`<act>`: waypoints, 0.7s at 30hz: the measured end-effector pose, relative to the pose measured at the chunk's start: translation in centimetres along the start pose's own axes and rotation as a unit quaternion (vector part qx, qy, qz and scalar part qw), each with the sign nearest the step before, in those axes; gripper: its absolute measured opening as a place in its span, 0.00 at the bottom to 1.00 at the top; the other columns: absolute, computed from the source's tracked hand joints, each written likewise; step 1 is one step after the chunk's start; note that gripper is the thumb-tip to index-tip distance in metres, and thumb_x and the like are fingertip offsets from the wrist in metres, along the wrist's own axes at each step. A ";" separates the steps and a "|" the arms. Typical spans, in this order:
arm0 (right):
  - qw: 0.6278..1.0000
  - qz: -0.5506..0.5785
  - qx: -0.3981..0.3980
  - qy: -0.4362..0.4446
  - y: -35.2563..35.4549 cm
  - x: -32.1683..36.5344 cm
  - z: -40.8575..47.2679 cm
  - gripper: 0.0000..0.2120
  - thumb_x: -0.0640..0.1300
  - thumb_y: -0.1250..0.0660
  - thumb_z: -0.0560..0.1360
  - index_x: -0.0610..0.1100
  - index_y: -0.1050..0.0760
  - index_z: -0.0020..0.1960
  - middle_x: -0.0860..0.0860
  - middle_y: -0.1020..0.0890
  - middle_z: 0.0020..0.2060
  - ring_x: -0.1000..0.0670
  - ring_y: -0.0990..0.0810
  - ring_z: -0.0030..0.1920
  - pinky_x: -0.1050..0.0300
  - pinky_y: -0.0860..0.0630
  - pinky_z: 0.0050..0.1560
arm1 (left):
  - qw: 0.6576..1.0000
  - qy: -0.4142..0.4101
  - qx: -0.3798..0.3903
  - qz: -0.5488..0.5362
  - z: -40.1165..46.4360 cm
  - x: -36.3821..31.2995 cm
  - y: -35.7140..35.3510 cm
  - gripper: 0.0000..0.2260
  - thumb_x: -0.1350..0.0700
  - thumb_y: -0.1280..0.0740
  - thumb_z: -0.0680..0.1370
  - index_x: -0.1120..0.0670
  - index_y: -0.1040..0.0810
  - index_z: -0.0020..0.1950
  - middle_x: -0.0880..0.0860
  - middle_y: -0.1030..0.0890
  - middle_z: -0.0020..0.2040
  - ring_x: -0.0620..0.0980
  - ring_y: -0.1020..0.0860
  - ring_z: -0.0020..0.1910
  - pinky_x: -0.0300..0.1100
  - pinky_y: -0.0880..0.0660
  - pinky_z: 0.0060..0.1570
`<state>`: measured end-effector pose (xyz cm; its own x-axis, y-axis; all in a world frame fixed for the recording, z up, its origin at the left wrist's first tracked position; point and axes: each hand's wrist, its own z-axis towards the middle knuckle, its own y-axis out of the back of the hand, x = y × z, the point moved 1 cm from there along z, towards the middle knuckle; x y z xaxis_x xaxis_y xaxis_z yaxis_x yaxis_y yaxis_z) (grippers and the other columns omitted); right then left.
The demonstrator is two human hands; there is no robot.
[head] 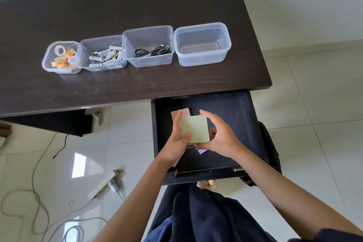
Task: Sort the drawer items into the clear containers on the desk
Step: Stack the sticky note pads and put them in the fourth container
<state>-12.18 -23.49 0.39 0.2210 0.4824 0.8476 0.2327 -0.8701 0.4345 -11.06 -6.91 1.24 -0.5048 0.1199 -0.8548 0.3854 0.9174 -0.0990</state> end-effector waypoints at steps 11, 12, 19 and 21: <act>0.998 -0.050 0.021 0.017 0.4 0.6 -0.9 0.48 0.45 0.19 0.62 0.51 0.43 0.73 0.52 0.34 0.67 0.54 0.30 0.58 0.69 0.23 0.42 | 0.997 -0.028 0.001 0.065 -1.0 -0.8 -0.8 0.30 0.64 0.44 0.82 0.36 0.55 0.70 0.50 0.39 0.65 0.54 0.32 0.64 0.47 0.23 0.59; 0.998 -0.053 0.024 0.016 0.3 0.7 -0.9 0.49 0.45 0.19 0.62 0.51 0.45 0.74 0.51 0.35 0.67 0.55 0.30 0.58 0.67 0.22 0.43 | 0.997 -0.031 0.000 0.075 -1.2 -0.9 -0.9 0.30 0.64 0.45 0.82 0.35 0.56 0.69 0.50 0.39 0.64 0.54 0.32 0.63 0.46 0.23 0.59; 0.999 0.011 0.044 -0.030 -0.8 0.9 -1.5 0.60 0.41 0.23 0.67 0.49 0.71 0.75 0.53 0.41 0.74 0.52 0.30 0.66 0.63 0.28 0.59 | 0.994 -0.054 -0.044 0.083 -1.6 -1.2 -1.2 0.31 0.63 0.45 0.82 0.41 0.59 0.75 0.51 0.42 0.70 0.48 0.31 0.62 0.32 0.23 0.53; 0.997 0.041 0.053 -0.043 -1.4 0.9 -1.7 0.60 0.39 0.23 0.67 0.50 0.71 0.75 0.53 0.33 0.65 0.54 0.29 0.62 0.57 0.28 0.63 | 0.995 -0.052 -0.041 0.069 -1.7 -1.3 -1.6 0.32 0.64 0.46 0.82 0.43 0.61 0.75 0.50 0.41 0.69 0.45 0.29 0.58 0.27 0.24 0.46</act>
<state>-13.93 -22.04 1.10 0.3227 0.4215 0.8475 0.3085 -0.8933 0.3268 -12.32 -7.86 3.34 -0.3676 0.2118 -0.9055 0.3802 0.9229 0.0614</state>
